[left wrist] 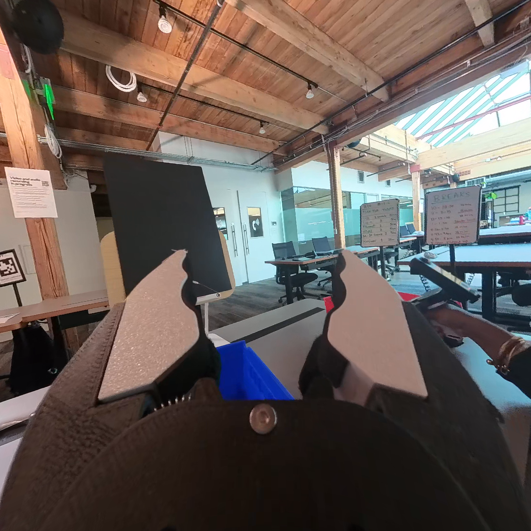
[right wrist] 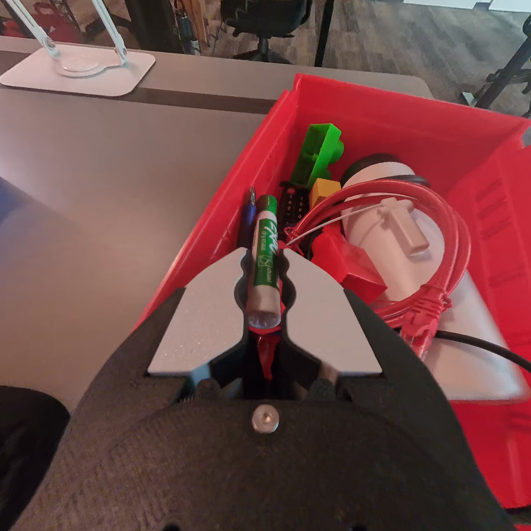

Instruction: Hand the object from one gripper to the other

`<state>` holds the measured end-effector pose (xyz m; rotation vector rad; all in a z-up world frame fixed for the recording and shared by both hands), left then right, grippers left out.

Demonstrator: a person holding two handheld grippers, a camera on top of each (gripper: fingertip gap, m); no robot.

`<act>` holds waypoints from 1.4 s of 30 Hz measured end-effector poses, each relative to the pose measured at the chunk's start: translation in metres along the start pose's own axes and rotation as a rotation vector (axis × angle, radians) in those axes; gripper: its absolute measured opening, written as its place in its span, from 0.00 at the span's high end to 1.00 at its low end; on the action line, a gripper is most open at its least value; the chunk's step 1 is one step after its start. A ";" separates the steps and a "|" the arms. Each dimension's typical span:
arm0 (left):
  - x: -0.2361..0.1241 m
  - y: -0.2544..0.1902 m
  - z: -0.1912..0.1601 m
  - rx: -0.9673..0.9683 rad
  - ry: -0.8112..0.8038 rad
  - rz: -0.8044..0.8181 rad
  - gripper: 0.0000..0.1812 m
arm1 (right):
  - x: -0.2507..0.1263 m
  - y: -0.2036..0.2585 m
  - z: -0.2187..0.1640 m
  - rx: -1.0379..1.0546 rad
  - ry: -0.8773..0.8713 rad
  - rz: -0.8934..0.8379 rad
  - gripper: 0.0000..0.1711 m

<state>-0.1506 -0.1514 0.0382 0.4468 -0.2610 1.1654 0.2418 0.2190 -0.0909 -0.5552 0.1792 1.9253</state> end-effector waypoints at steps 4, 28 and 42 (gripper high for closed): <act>0.002 -0.002 -0.002 0.022 0.036 -0.017 0.49 | 0.004 0.004 -0.001 -0.015 0.010 0.000 0.88; -0.011 0.003 -0.083 0.100 0.979 -0.398 0.61 | -0.097 0.025 0.050 0.157 -0.667 0.552 0.48; -0.019 0.003 -0.150 0.274 1.524 -0.623 0.81 | -0.113 0.051 0.051 -0.063 -0.670 0.591 0.52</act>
Point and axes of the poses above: each gripper's, where its closed fingertips meet, x out along the fingers, z out of its top, y = z × x across the jaws, the point moved 10 cm from there along -x, back along the fingers, and after that the axes turned 12 degrees about -z, right-handed, at the moved point
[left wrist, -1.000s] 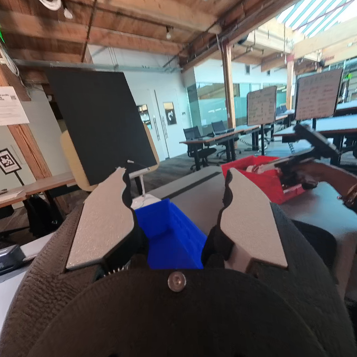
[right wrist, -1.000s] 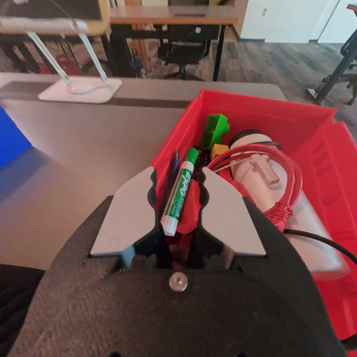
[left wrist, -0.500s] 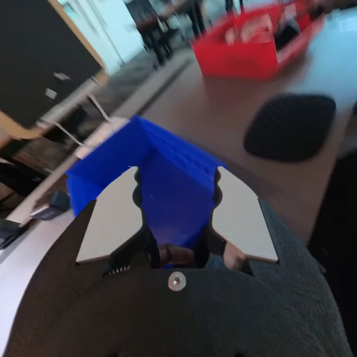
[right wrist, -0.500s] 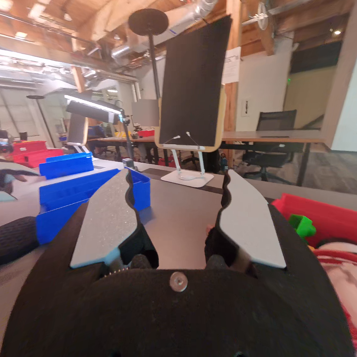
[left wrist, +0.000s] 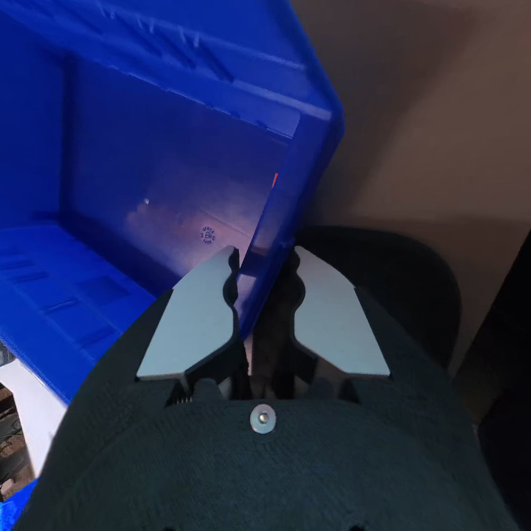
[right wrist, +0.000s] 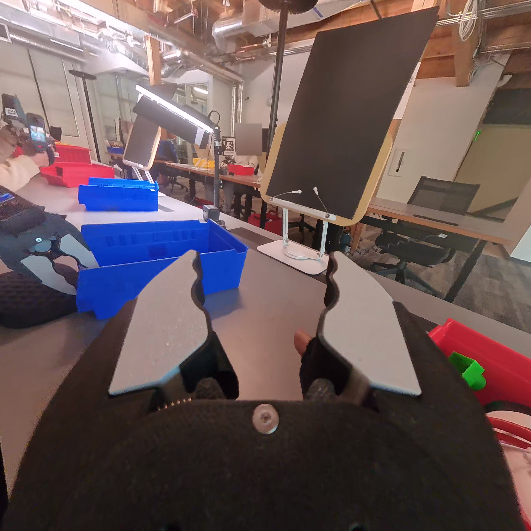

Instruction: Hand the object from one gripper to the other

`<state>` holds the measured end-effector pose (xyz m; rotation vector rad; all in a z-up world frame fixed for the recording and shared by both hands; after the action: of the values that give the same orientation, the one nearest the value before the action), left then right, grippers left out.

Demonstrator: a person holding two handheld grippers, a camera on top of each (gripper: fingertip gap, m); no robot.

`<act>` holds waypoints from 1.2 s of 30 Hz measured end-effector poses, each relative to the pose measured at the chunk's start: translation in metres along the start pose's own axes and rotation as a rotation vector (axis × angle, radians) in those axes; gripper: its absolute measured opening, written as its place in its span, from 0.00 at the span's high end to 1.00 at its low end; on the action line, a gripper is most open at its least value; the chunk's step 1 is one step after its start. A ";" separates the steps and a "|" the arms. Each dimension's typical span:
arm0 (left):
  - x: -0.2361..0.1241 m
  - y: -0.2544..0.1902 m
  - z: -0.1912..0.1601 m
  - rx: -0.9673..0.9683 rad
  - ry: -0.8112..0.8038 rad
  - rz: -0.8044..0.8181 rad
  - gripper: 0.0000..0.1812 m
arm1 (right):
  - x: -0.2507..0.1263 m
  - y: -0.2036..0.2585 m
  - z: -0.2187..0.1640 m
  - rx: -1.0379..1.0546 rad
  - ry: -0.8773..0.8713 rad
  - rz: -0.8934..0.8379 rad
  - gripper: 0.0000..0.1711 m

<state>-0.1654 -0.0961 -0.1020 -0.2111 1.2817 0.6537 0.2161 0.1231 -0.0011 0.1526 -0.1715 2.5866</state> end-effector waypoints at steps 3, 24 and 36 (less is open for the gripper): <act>-0.002 -0.002 0.005 0.051 0.027 0.034 0.82 | -0.001 0.000 0.001 -0.001 -0.007 -0.001 0.52; -0.049 -0.005 0.047 0.289 -0.178 0.674 0.86 | -0.008 -0.004 0.006 0.024 -0.048 -0.001 0.54; 0.003 -0.007 0.033 0.169 0.033 0.090 0.85 | -0.010 -0.004 0.006 0.017 -0.048 -0.004 0.54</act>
<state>-0.1343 -0.0842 -0.0960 -0.0257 1.3763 0.6172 0.2273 0.1205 0.0041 0.2211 -0.1671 2.5821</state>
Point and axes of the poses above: each gripper's, where its closed fingertips meet, x out along the fingers, z out of its top, y = z × x across the jaws, the point moved 10 cm from there along -x, back along the fingers, and after that the axes turned 12 degrees about -z, right-handed, at the moved point
